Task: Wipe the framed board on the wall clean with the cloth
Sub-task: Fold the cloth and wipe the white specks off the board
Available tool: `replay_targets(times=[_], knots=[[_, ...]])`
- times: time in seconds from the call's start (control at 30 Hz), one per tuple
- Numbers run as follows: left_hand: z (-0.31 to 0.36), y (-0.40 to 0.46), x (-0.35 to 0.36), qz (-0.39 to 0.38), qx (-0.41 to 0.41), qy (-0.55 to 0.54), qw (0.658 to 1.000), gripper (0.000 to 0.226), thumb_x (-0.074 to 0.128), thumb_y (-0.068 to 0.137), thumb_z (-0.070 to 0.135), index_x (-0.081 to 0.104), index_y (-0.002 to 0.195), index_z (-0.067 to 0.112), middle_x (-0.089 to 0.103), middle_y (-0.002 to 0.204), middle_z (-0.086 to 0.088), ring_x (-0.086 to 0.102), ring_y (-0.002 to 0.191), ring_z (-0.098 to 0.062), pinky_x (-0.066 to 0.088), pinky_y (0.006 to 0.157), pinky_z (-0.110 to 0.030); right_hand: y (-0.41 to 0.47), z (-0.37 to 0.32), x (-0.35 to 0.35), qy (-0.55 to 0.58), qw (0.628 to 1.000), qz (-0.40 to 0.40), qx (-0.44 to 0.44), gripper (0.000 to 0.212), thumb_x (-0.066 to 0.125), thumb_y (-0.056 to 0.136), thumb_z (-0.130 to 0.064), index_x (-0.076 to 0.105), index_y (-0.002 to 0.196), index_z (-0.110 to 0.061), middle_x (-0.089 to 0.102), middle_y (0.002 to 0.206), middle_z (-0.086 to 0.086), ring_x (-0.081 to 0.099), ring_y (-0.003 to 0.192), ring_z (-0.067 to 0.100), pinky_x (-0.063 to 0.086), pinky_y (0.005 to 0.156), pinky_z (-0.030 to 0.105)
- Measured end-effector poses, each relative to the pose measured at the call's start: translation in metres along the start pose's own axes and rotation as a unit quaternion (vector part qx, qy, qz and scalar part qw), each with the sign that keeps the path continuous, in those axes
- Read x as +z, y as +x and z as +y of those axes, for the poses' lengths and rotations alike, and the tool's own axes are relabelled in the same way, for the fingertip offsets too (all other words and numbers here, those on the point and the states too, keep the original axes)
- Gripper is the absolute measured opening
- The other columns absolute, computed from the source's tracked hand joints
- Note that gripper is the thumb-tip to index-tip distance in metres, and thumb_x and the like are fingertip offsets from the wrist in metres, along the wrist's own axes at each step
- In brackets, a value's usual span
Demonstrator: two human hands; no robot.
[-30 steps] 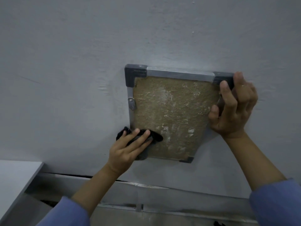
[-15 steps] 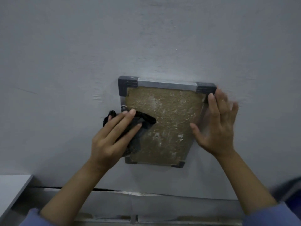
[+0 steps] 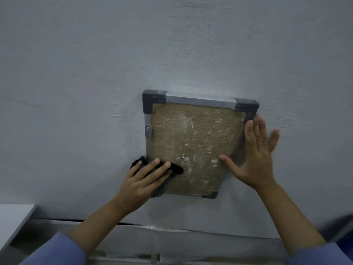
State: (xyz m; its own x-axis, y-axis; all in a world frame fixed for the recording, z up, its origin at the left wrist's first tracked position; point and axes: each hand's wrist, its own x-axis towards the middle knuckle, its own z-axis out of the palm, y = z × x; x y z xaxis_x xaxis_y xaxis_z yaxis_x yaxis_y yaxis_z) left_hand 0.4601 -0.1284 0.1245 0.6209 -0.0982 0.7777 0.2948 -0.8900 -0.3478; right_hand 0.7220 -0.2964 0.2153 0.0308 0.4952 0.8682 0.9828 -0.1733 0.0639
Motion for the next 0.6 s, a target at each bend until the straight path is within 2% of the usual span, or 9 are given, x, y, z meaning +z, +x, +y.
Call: replay_targets(times=[0.1,0.2,0.27,0.33,0.37,0.43,0.47,0.53,0.6], knots=[[-0.003,0.002,-0.009,-0.017,0.041,0.003,0.999,0.036,0.035,0.102,0.009,0.052,0.132,0.019,0.050,0.138,0.005,0.041,0.132,-0.017,0.034,0.104,-0.038,0.001,0.001,0.001,0.002,1.000,0.004,0.000,0.093,0.044,0.086,-0.065,-0.006,0.151,-0.022,-0.011,0.159,-0.009,-0.006,0.146,0.012,-0.016,0.114,0.042],[-0.008,0.014,-0.025,-0.032,0.087,-0.009,0.996,0.030,0.049,0.096,0.013,0.065,0.121,0.015,0.053,0.135,0.001,0.053,0.119,-0.021,0.042,0.093,-0.035,0.000,0.001,0.001,0.003,1.000,0.006,-0.002,0.091,0.042,0.087,-0.066,-0.005,0.151,-0.021,-0.010,0.159,-0.008,-0.005,0.146,0.012,-0.015,0.114,0.043],[-0.006,0.026,-0.034,-0.019,0.028,-0.025,0.999,0.024,0.056,0.094,0.018,0.071,0.112,0.015,0.060,0.130,-0.004,0.061,0.105,-0.023,0.050,0.084,-0.038,-0.001,0.001,0.000,0.003,1.000,0.006,-0.001,0.091,0.041,0.087,-0.066,-0.005,0.151,-0.021,-0.009,0.159,-0.008,-0.005,0.146,0.013,-0.014,0.114,0.044],[-0.010,0.046,-0.047,0.025,-0.091,-0.080,0.992,0.021,0.059,0.095,0.029,0.068,0.112,0.023,0.062,0.121,-0.002,0.060,0.100,-0.019,0.052,0.086,-0.036,-0.001,0.001,0.000,0.003,1.000,0.005,0.001,0.090,0.041,0.087,-0.066,-0.005,0.151,-0.021,-0.009,0.159,-0.008,-0.004,0.146,0.013,-0.013,0.114,0.045],[-0.013,0.060,-0.054,0.076,-0.113,-0.083,0.987,0.021,0.061,0.095,0.026,0.064,0.114,0.019,0.056,0.118,-0.006,0.058,0.100,-0.021,0.050,0.088,-0.033,-0.001,0.001,0.000,0.003,1.000,0.006,0.001,0.090,0.040,0.088,-0.066,-0.004,0.151,-0.020,-0.009,0.159,-0.008,-0.004,0.146,0.013,-0.012,0.114,0.045],[-0.019,0.086,-0.060,0.161,-0.082,-0.064,0.981,0.025,0.065,0.091,0.009,0.061,0.116,0.009,0.051,0.115,-0.012,0.058,0.104,-0.027,0.047,0.096,-0.034,-0.002,0.001,-0.001,0.001,1.000,0.007,0.002,0.090,0.040,0.087,-0.066,-0.003,0.151,-0.020,-0.009,0.159,-0.008,-0.004,0.146,0.014,-0.011,0.114,0.046],[-0.023,0.098,-0.060,0.183,-0.067,-0.038,0.980,0.028,0.067,0.088,0.005,0.061,0.116,0.009,0.053,0.115,-0.012,0.059,0.108,-0.028,0.044,0.101,-0.041,-0.002,0.001,-0.001,-0.001,1.000,0.009,0.002,0.090,0.040,0.087,-0.066,-0.003,0.151,-0.020,-0.009,0.159,-0.008,-0.003,0.146,0.014,-0.011,0.115,0.046],[-0.025,0.116,-0.055,0.210,-0.095,0.030,0.973,0.031,0.070,0.085,0.007,0.063,0.115,0.014,0.056,0.117,-0.006,0.058,0.116,-0.024,0.018,0.112,-0.051,-0.002,0.001,0.000,-0.004,1.000,0.012,0.001,0.091,0.041,0.087,-0.066,-0.002,0.151,-0.019,-0.008,0.159,-0.007,-0.003,0.146,0.014,-0.010,0.114,0.046],[-0.021,0.117,-0.043,0.217,-0.121,0.074,0.966,0.032,0.068,0.087,0.012,0.062,0.118,0.019,0.055,0.122,-0.003,0.052,0.124,-0.023,-0.002,0.115,-0.050,-0.001,0.001,0.000,-0.006,1.000,0.016,-0.001,0.091,0.042,0.086,-0.066,-0.002,0.151,-0.019,-0.007,0.159,-0.007,-0.002,0.146,0.014,-0.009,0.114,0.047]])
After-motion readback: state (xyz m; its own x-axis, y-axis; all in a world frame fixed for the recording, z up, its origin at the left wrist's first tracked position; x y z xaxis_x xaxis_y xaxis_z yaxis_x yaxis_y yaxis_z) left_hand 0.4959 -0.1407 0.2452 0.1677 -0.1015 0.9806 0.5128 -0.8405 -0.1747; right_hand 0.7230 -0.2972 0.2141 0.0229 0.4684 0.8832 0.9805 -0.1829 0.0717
